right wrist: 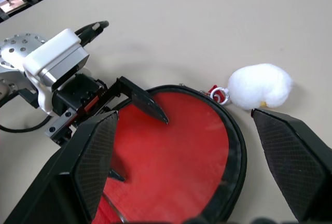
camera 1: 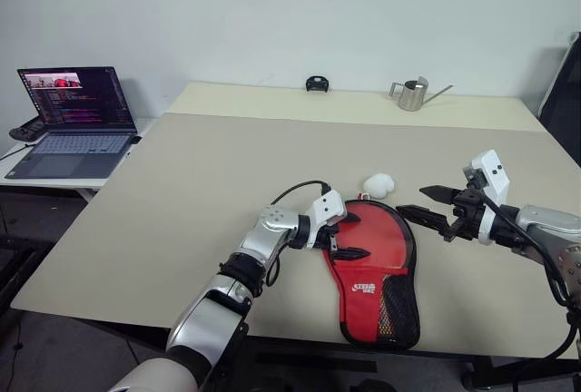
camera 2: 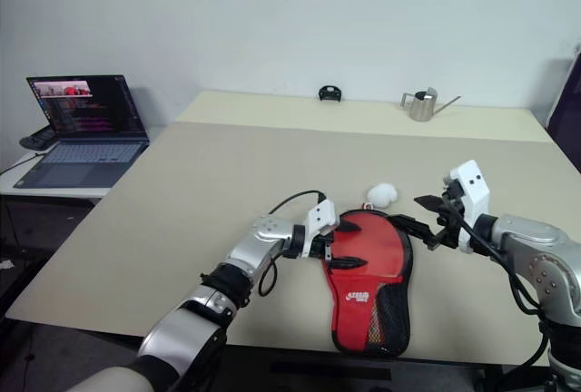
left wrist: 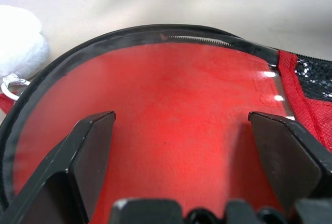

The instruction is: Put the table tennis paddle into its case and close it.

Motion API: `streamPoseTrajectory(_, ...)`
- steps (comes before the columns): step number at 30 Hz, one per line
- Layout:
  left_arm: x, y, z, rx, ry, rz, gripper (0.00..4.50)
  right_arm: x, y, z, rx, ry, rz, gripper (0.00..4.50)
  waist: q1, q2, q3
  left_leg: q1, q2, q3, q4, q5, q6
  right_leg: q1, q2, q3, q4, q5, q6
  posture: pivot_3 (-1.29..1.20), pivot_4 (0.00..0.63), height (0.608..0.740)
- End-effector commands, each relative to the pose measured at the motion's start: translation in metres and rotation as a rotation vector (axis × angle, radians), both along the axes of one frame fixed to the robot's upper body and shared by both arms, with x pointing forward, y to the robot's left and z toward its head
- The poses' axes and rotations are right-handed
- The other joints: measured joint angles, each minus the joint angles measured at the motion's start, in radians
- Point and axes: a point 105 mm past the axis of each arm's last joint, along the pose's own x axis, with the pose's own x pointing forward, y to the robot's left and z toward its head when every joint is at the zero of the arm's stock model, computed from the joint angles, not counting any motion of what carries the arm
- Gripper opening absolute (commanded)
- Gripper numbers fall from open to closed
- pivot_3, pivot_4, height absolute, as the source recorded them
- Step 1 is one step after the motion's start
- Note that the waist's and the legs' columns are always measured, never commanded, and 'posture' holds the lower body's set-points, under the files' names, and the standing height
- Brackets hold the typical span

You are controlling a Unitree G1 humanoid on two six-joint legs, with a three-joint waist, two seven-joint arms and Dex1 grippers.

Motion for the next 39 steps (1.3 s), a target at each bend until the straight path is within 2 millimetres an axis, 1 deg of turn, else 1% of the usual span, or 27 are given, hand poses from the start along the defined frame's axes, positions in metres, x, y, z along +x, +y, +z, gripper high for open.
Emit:
streamPoseTrajectory(1, -0.003, -0.014, 0.006, -0.052, -0.014, -0.016, 4.47, 0.001, 0.002, 0.008, 0.003, -0.047, 0.006, 4.50, 0.000, 0.000, 0.000, 0.000, 0.000, 0.000, 0.000, 0.000, 0.000, 0.000, 0.000, 0.000, 0.000, 0.000, 0.000, 0.00, 0.150, 0.740)
streamPoseTrajectory(5, -0.004, -0.019, 0.017, -0.108, -0.021, -0.032, 4.47, 0.000, 0.002, 0.008, 0.003, -0.045, 0.005, 4.50, 0.001, 0.000, 0.000, 0.000, 0.000, 0.000, 0.000, 0.000, 0.000, 0.000, 0.000, 0.000, 0.000, 0.000, 0.000, 0.00, 0.150, 0.740)
streamPoseTrajectory(8, -0.005, -0.016, 0.031, -0.141, -0.039, -0.063, 4.47, -0.001, 0.000, 0.007, 0.005, -0.041, -0.003, 4.50, 0.000, 0.000, 0.000, -0.001, 0.000, 0.000, 0.000, 0.000, 0.000, -0.001, 0.000, 0.000, 0.000, 0.000, 0.000, 0.00, 0.150, 0.740)
streamPoseTrajectory(12, -0.014, -0.011, 0.039, -0.136, -0.047, -0.129, 4.47, -0.003, -0.001, 0.006, 0.009, -0.037, -0.006, 4.50, -0.004, 0.000, 0.000, -0.002, 0.000, 0.000, 0.000, 0.000, 0.000, -0.003, 0.000, 0.000, 0.000, 0.000, 0.000, 0.00, 0.150, 0.740)
streamPoseTrajectory(14, -0.015, -0.009, 0.043, -0.140, -0.051, -0.134, 4.47, -0.004, -0.002, 0.006, 0.009, -0.037, -0.010, 4.50, -0.007, 0.000, 0.000, -0.002, 0.000, 0.000, 0.000, 0.000, 0.000, -0.003, 0.000, 0.001, 0.000, 0.000, 0.000, 0.00, 0.150, 0.740)
streamPoseTrajectory(16, -0.015, -0.008, 0.037, -0.114, -0.058, -0.120, 4.47, -0.004, -0.003, 0.006, 0.011, -0.038, -0.017, 4.50, -0.011, 0.000, 0.000, -0.002, 0.001, 0.000, 0.000, 0.000, 0.000, -0.003, 0.000, 0.001, 0.000, 0.000, 0.000, 0.00, 0.150, 0.740)
streamPoseTrajectory(21, -0.011, -0.011, 0.007, -0.029, -0.034, -0.060, 4.47, -0.002, -0.002, 0.006, 0.015, -0.046, -0.024, 4.50, -0.016, 0.000, 0.000, -0.002, 0.001, 0.001, 0.000, 0.000, 0.000, -0.003, 0.000, 0.001, 0.001, 0.000, 0.000, 0.00, 0.150, 0.740)
streamPoseTrajectory(25, -0.009, -0.010, -0.011, 0.009, -0.008, -0.029, 4.47, 0.001, -0.001, 0.009, 0.015, -0.055, -0.026, 4.50, -0.017, 0.000, 0.000, -0.002, 0.001, 0.001, 0.000, 0.000, 0.000, -0.003, 0.001, 0.001, 0.001, 0.000, 0.000, 0.00, 0.150, 0.740)
streamPoseTrajectory(29, -0.008, -0.009, -0.020, 0.013, 0.014, -0.001, 4.47, 0.010, 0.002, 0.013, 0.032, -0.068, -0.038, 4.50, -0.019, 0.000, 0.000, 0.001, 0.001, 0.001, 0.000, 0.000, 0.000, 0.000, 0.000, 0.001, 0.001, 0.000, 0.000, 0.00, 0.150, 0.740)
streamPoseTrajectory(33, -0.008, -0.010, -0.022, 0.007, 0.013, 0.003, 4.47, 0.029, 0.013, 0.016, 0.058, -0.072, -0.050, 4.50, -0.022, 0.001, -0.001, 0.004, 0.000, 0.001, 0.000, 0.000, 0.000, 0.002, 0.000, 0.001, 0.002, 0.000, 0.000, 0.00, 0.150, 0.740)
streamPoseTrajectory(35, -0.009, -0.011, -0.022, 0.005, 0.013, 0.002, 4.47, 0.043, 0.020, 0.016, 0.069, -0.071, -0.057, 4.50, -0.021, 0.001, -0.001, 0.004, 0.000, 0.001, 0.000, 0.000, 0.000, 0.002, 0.000, 0.001, 0.003, 0.000, 0.000, 0.00, 0.150, 0.740)
streamPoseTrajectory(39, -0.009, -0.011, -0.022, 0.000, 0.013, 0.000, 4.47, 0.072, 0.030, 0.009, 0.056, -0.059, -0.085, 4.50, -0.021, 0.002, -0.001, 0.003, -0.001, 0.001, 0.000, 0.000, 0.000, 0.001, 0.000, 0.001, 0.004, 0.000, 0.000, 0.00, 0.150, 0.740)
